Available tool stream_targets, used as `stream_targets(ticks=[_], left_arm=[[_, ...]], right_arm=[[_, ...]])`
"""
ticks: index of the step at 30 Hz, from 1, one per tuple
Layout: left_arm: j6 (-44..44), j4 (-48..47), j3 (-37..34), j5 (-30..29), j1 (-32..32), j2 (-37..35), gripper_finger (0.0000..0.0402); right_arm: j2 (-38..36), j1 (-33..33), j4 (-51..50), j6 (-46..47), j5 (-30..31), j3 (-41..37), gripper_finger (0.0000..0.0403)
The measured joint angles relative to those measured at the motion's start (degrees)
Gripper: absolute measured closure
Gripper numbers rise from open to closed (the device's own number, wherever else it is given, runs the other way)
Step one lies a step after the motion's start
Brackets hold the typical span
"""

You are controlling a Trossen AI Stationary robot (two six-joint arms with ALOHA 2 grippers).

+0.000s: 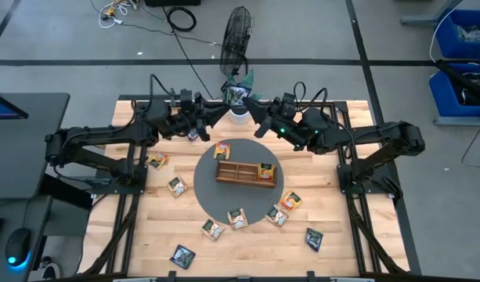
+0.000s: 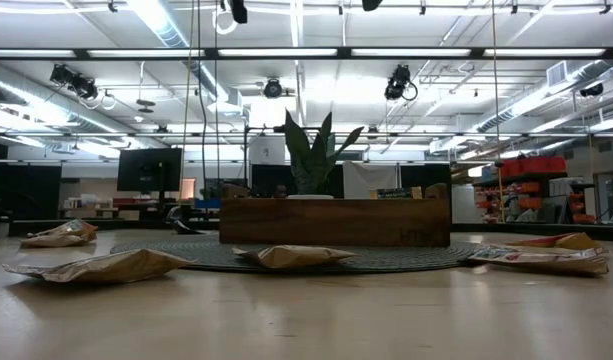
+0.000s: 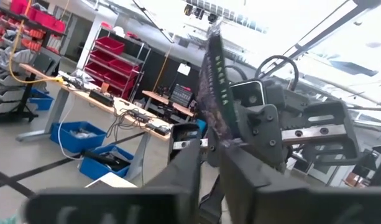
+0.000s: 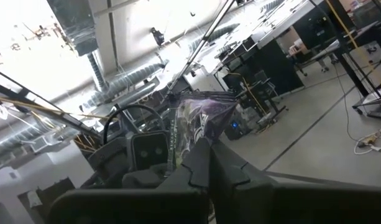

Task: Pick & Place Tea
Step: Put the blue tea bag into the middle section of the wooden organizer

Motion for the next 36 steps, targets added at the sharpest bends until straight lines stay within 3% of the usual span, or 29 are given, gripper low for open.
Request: stream_targets(ticks=[3,19,31,33,36], left_arm=[[-0.15,0.35,0.0,0.09,-0.02,0.0,0.0392],[-1.86,0.39,0.0,2.07,-0.2,-0.11,0.04],[-0.58,-5.59,0.02,4.11,-0.41,-3.03,0.0401],[-0.4,-6.51,0.0,4.15,-0.41,-3.85,0.0401],[-0.39,-6.39,0.07,4.22,-0.4,-4.14,0.0401]], right_arm=[[0.0,0.0,-0.38,0.0,-0.04,0.0,0.0403],[-0.02,0.03,-1.33,-0.98,-0.26,0.0,0.0398],[-0.46,0.06,-6.95,-3.17,-6.21,0.0,0.0295],[-0.51,0.07,-8.08,-1.84,-6.07,0.0,0.03],[-0.52,0.07,-8.56,-1.45,-6.49,0.0,0.0344]])
